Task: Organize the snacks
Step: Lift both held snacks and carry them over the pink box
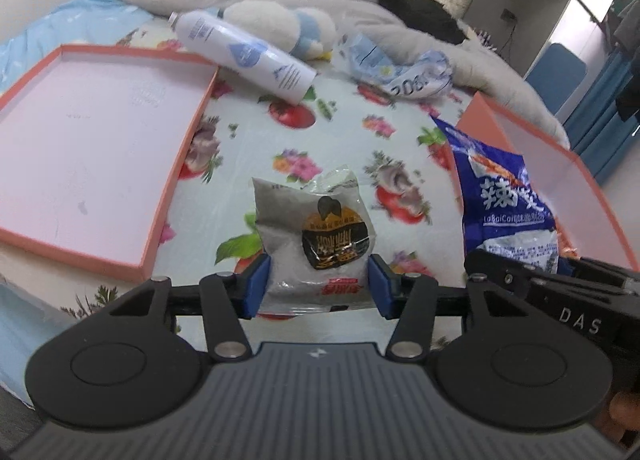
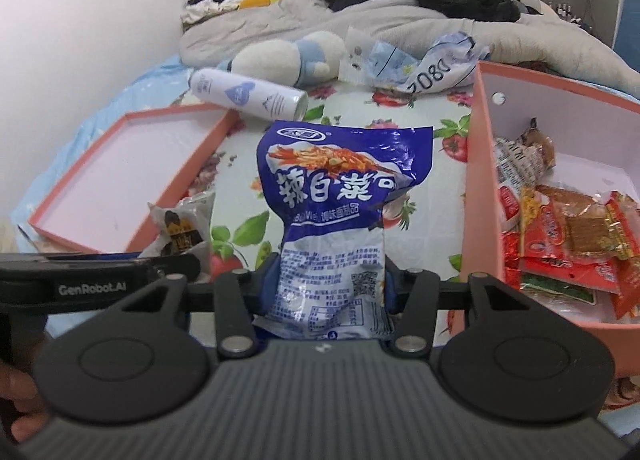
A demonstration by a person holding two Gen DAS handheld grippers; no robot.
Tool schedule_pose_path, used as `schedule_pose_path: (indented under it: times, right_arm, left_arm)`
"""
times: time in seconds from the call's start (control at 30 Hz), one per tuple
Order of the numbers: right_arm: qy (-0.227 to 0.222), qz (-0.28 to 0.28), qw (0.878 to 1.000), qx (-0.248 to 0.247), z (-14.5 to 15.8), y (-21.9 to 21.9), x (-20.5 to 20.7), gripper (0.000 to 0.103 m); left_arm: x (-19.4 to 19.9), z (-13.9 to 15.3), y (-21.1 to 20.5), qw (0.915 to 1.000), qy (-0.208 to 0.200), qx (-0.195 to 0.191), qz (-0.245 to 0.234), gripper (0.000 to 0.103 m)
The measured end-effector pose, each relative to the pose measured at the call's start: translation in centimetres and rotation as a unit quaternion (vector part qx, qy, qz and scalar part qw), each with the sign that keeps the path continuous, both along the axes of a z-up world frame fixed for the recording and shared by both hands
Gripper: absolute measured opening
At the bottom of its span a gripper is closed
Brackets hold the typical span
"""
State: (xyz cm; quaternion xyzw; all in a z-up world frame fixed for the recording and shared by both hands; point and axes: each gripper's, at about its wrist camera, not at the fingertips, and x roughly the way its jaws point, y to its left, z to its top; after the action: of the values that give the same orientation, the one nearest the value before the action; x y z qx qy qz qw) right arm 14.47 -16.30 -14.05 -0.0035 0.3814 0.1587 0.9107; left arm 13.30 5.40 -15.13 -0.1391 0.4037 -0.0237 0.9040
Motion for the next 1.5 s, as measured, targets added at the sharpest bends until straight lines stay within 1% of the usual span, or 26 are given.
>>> schedule_pose_path:
  times: [0.3, 0.63, 0.8, 1.0, 1.1, 1.23, 1.37, 1.5]
  right_arm:
    - [-0.033, -0.023, 0.999, 0.023, 4.4, -2.5, -1.2, 0.052]
    - [-0.081, -0.049, 0.995, 0.033, 8.7, -4.9, -2.4, 0.052]
    - [-0.104, -0.065, 0.992, 0.033, 10.6, -6.7, -2.8, 0.052]
    - [-0.137, -0.087, 0.986, 0.031, 13.0, -9.3, -3.4, 0.052]
    - [-0.152, -0.101, 0.983, 0.027, 13.8, -11.1, -3.8, 0.052]
    - [-0.155, -0.128, 0.979, 0.023, 13.4, -13.8, -4.2, 0.052]
    - [-0.145, -0.154, 0.977, 0.016, 12.1, -16.1, -3.5, 0.052]
    - [-0.129, -0.174, 0.976, 0.020, 10.1, -18.4, -2.1, 0.052]
  left_arm:
    - [-0.1, 5.3, -1.8, 0.9991, -0.036, -0.012, -0.021, 0.058]
    - [-0.1, 11.5, -4.7, 0.9945, -0.090, -0.018, -0.050, 0.058]
    - [0.4, 14.2, -6.6, 0.9903, -0.112, -0.026, -0.079, 0.058]
    - [1.1, 17.0, -10.3, 0.9821, -0.141, -0.028, -0.121, 0.058]
    - [1.9, 17.6, -12.4, 0.9786, -0.147, -0.024, -0.142, 0.058]
    - [3.1, 17.3, -15.4, 0.9750, -0.141, -0.034, -0.169, 0.058]
    - [4.6, 15.9, -18.7, 0.9723, -0.127, -0.036, -0.193, 0.058]
    - [7.1, 13.5, -21.5, 0.9716, -0.100, -0.033, -0.212, 0.058]
